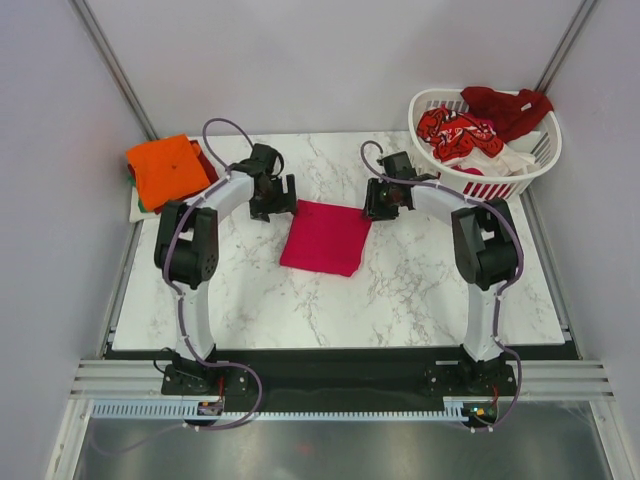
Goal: Fold and stack the t-shirts
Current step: Neatly place the folded tshirt to the corner
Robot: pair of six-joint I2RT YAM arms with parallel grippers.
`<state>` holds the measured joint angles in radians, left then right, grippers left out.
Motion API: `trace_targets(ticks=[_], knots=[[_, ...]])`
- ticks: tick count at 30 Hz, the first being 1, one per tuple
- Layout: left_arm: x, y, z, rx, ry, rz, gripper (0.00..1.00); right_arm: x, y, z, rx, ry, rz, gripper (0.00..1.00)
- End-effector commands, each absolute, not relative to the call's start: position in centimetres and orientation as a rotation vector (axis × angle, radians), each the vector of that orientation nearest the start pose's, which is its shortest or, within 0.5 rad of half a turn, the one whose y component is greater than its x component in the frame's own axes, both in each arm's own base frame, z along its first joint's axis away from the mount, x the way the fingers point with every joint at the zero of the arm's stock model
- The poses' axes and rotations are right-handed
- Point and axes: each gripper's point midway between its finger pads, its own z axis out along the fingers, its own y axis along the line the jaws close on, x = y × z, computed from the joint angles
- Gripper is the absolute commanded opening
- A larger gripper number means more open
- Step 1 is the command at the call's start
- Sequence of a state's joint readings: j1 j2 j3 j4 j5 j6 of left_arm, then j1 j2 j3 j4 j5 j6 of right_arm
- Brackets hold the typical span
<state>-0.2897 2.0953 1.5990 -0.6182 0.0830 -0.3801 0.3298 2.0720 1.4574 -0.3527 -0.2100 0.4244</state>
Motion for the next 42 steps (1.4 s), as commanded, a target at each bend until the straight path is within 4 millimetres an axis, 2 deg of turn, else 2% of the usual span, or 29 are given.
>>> trace_targets(ticks=[1, 2, 3, 4, 5, 6, 7, 8, 10, 11, 13, 14, 18, 19, 21, 24, 25, 27, 28, 30, 31, 34, 37, 38, 41, 42], knots=[[45.1, -15.7, 9.3, -0.064, 2.549, -0.327, 0.94, 45.1, 19.2, 9.5, 0.015, 2.480, 0.464, 0.58], [44.7, -16.0, 9.0, -0.066, 2.562, -0.364, 0.94, 45.1, 19.2, 11.9, 0.008, 2.432, 0.472, 0.62], [43.9, -16.2, 7.9, -0.070, 2.592, -0.386, 0.93, 44.8, 19.1, 12.9, 0.004, 2.425, 0.468, 0.65], [44.1, -16.7, 7.7, -0.072, 2.569, -0.431, 0.91, 44.6, 19.0, 13.9, -0.005, 2.409, 0.470, 0.69], [43.2, -17.1, 7.1, -0.061, 2.596, -0.467, 0.91, 44.0, 18.8, 15.6, -0.011, 2.384, 0.475, 0.71], [41.2, -16.5, 5.0, -0.071, 2.661, -0.449, 0.91, 43.5, 18.6, 16.3, -0.014, 2.378, 0.473, 0.72], [40.4, -16.1, 4.2, -0.081, 2.685, -0.441, 0.91, 43.1, 18.4, 16.9, -0.020, 2.370, 0.471, 0.74], [43.3, -20.0, 6.6, -0.021, 2.499, -0.730, 0.89, 42.2, 18.1, 18.0, -0.025, 2.351, 0.474, 0.75], [43.6, -20.7, 6.1, -0.017, 2.483, -0.778, 0.86, 40.7, 17.6, 18.1, -0.024, 2.363, 0.471, 0.76], [43.9, -21.3, 5.4, -0.001, 2.482, -0.820, 0.85, 39.9, 17.4, 19.6, -0.025, 2.331, 0.486, 0.77], [44.6, -21.9, 5.3, 0.015, 2.470, -0.846, 0.83, 38.4, 17.0, 19.2, -0.029, 2.343, 0.492, 0.78], [44.9, -21.9, 4.9, 0.011, 2.478, -0.845, 0.83, 37.6, 16.8, 20.3, -0.036, 2.315, 0.506, 0.78], [44.5, -21.7, 2.1, -0.010, 2.536, -0.836, 0.83, 35.2, 15.6, 20.0, -0.046, 2.327, 0.472, 0.79], [44.0, -22.7, 2.4, -0.033, 2.534, -0.920, 0.68, 34.7, 15.3, 19.4, -0.040, 2.337, 0.461, 0.80], [43.0, -23.1, 1.5, -0.037, 2.535, -0.951, 0.66, 34.2, 15.1, 19.7, -0.037, 2.328, 0.463, 0.81], [41.9, -23.9, 0.4, -0.060, 2.531, -1.028, 0.56, 33.3, 15.7, 19.0, -0.051, 2.352, 0.516, 0.81], [41.4, -24.3, -0.1, -0.076, 2.544, -1.058, 0.49, 33.1, 15.8, 18.7, -0.050, 2.359, 0.523, 0.81], [40.9, -25.0, -0.3, -0.067, 2.550, -1.107, 0.42, 32.9, 16.0, 18.6, -0.054, 2.360, 0.544, 0.81], [40.6, -25.6, -0.5, -0.060, 2.554, -1.127, 0.33, 32.7, 16.0, 18.4, -0.051, 2.362, 0.548, 0.81], [40.4, -26.6, 0.0, -0.026, 2.542, -1.177, 0.22, 32.4, 16.0, 18.2, -0.052, 2.363, 0.555, 0.81], [40.1, -27.4, 0.1, 0.000, 2.542, -1.199, 0.03, 32.1, 16.0, 17.9, -0.049, 2.369, 0.561, 0.81], [40.1, -28.5, 1.4, 0.036, 2.517, -1.244, 0.02, 31.5, 16.1, 17.6, -0.053, 2.372, 0.578, 0.81], [40.8, -28.1, 4.8, 0.043, 2.453, -1.252, 0.02, 31.0, 16.2, 18.0, -0.051, 2.356, 0.600, 0.81], [41.0, -27.6, 6.8, 0.037, 2.430, -1.230, 0.02, 30.8, 16.3, 18.3, -0.049, 2.351, 0.618, 0.81], [42.4, -25.4, 9.9, 0.020, 2.391, -1.141, 0.02, 30.1, 16.6, 19.1, -0.053, 2.323, 0.665, 0.82], [42.8, -24.0, 11.7, -0.001, 2.367, -1.131, 0.02, 29.9, 16.7, 19.3, -0.055, 2.318, 0.676, 0.82]])
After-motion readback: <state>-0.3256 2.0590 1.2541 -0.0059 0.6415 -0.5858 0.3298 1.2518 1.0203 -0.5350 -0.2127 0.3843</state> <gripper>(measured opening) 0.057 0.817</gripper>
